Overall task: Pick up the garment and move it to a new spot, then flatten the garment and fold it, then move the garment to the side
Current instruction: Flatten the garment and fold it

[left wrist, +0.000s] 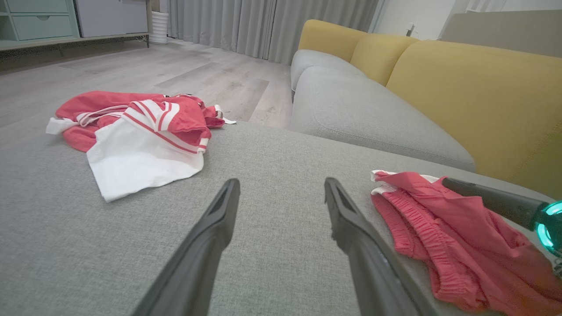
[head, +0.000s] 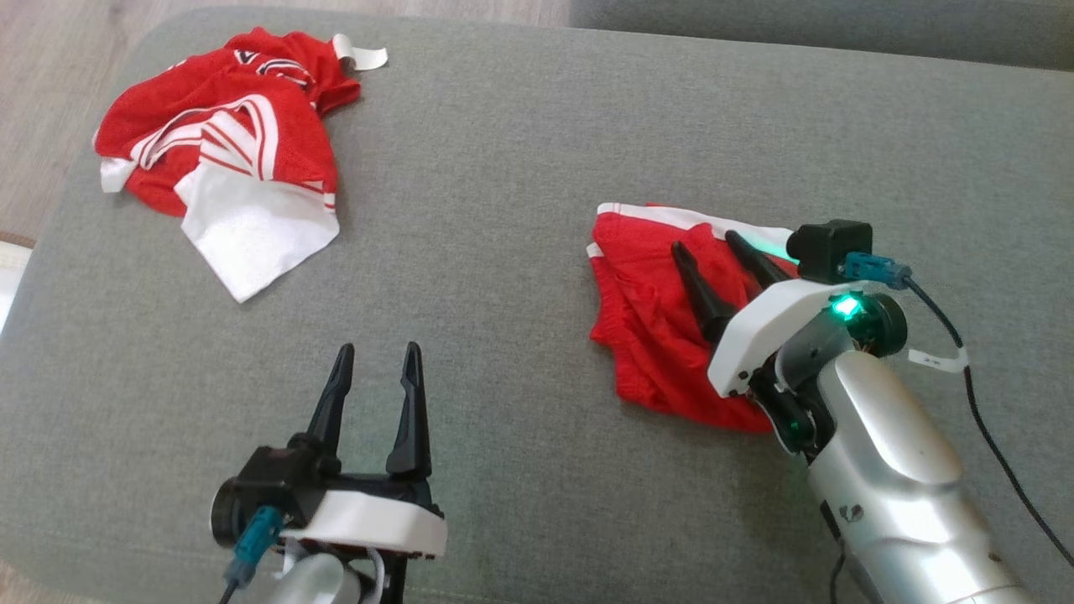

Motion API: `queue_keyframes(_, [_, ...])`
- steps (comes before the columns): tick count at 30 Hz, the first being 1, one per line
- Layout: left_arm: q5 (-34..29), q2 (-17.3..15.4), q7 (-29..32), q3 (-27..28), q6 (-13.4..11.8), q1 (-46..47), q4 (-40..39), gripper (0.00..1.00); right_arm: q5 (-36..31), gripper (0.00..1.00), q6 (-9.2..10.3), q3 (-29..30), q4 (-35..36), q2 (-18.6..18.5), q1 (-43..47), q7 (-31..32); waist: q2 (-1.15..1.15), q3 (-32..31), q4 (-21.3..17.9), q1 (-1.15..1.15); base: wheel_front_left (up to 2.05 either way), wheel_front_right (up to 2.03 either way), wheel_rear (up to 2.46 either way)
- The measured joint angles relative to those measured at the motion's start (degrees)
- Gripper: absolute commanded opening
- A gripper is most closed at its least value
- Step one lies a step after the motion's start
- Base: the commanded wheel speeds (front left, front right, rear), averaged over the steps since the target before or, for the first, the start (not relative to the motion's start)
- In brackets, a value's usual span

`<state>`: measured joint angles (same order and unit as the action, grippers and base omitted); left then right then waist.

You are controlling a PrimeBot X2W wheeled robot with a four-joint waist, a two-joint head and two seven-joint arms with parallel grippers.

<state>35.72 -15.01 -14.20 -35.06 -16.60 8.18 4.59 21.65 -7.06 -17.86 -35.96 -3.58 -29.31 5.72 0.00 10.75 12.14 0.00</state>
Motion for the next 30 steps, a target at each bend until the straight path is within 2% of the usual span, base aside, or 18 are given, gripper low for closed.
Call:
queue_keyframes(4, [0.0, 0.0, 0.0, 0.0, 0.0, 0.0, 0.0, 1.00, 1.3, 0.98, 0.00, -0.6, -2.9, 0.0, -0.9, -0.7, 0.00, 0.2, 0.5, 0.00, 0.00, 0.00, 0.00])
queue_keyframes(5, [0.0, 0.0, 0.0, 0.0, 0.0, 0.0, 0.0, 1.00, 1.5, 0.83, 0.00, -0.8, -3.5, 0.0, -1.0, -0.8, 0.00, 0.2, 0.5, 0.00, 0.00, 0.00, 0.00])
queue_keyframes(6, [0.0, 0.0, 0.0, 0.0, 0.0, 0.0, 0.0, 1.00, 1.6, 0.51, 0.00, -1.2, -3.9, 0.0, -1.2, -1.2, 0.00, 0.3, 0.5, 0.00, 0.00, 0.00, 0.00])
queue_keyframes(7, [0.0, 0.0, 0.0, 0.0, 0.0, 0.0, 0.0, 1.00, 1.9, 0.45, 0.00, -1.6, -4.3, 0.0, -1.4, -1.3, 0.00, 0.3, 0.5, 0.00, 0.00, 0.00, 0.00])
queue_keyframes(8, [0.0, 0.0, 0.0, 0.0, 0.0, 0.0, 0.0, 1.00, 2.3, 0.34, 0.00, -2.0, -4.8, 0.0, -1.8, -1.7, 0.00, 0.3, 0.4, 0.00, 0.00, 0.00, 0.00])
queue_keyframes(9, [0.0, 0.0, 0.0, 0.0, 0.0, 0.0, 0.0, 1.00, 2.6, 0.22, 0.00, -2.3, -5.1, 0.0, -2.2, -1.9, 0.00, 0.3, 0.4, 0.00, 0.00, 0.00, 0.00])
queue_keyframes(10, [0.0, 0.0, 0.0, 0.0, -0.1, 0.0, 0.0, 1.00, 2.8, 0.02, 0.00, -2.6, -5.3, 0.0, -2.5, -2.1, 0.00, 0.3, 0.3, 0.00, 0.00, 0.00, 0.00])
queue_keyframes(18, [0.0, 0.0, 0.0, -0.1, -0.1, 0.0, 0.2, 1.00, 3.6, 0.00, 0.00, -5.8, -5.7, -0.1, -3.3, -5.2, 0.00, 0.0, -0.4, 0.00, 0.00, 0.00, 0.00])
queue_keyframes(24, [0.0, -0.1, 0.0, 0.0, -0.5, 0.0, 0.2, 1.00, 3.5, 0.00, 0.00, -11.1, -1.3, -0.1, -2.2, -5.8, 0.00, -0.8, -0.9, 0.00, 0.00, 0.00, 0.00])
queue_keyframes(30, [0.0, -0.4, 0.0, 0.0, -0.6, 0.0, 0.1, 1.00, 1.7, 0.00, 0.00, -14.3, 4.0, -0.1, 3.0, -6.0, 0.00, -1.5, -1.6, 0.00, 0.00, 0.00, 0.00])
